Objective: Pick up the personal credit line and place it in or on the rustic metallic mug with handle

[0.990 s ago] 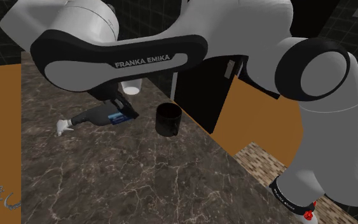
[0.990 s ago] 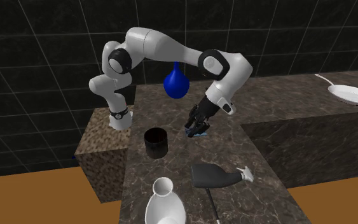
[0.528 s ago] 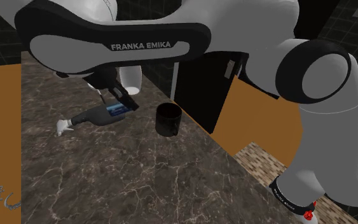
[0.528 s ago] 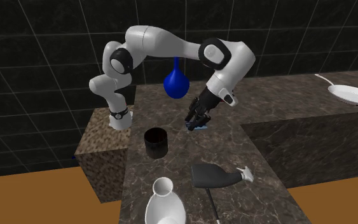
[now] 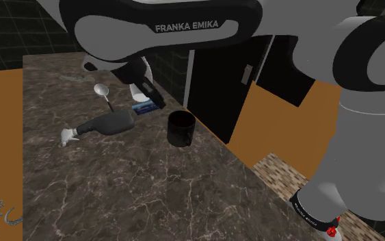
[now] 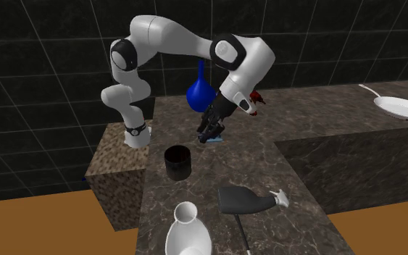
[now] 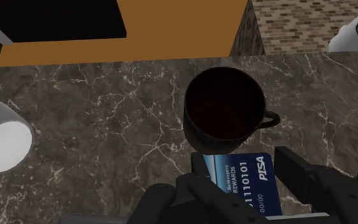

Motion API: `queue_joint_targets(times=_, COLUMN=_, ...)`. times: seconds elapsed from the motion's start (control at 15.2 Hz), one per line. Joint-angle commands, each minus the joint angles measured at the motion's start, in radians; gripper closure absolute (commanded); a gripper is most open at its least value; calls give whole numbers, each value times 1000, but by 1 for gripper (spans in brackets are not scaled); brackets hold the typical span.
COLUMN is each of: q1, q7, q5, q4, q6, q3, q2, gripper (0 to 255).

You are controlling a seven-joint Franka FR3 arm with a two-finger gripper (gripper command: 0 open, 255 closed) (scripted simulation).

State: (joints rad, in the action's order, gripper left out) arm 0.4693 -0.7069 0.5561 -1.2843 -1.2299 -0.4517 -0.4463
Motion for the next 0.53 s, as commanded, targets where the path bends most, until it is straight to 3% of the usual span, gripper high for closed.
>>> queue_joint_targets(times=0.0, q1=-58, q7=-12, q5=-32, q4=-150, q6=-58, q3=-6, q2=107, gripper=255)
queue_joint_targets(times=0.46, q1=-194, q7=-137, q5=-105, q4=-515, q6=-208, q3=34, q2=414, gripper=255)
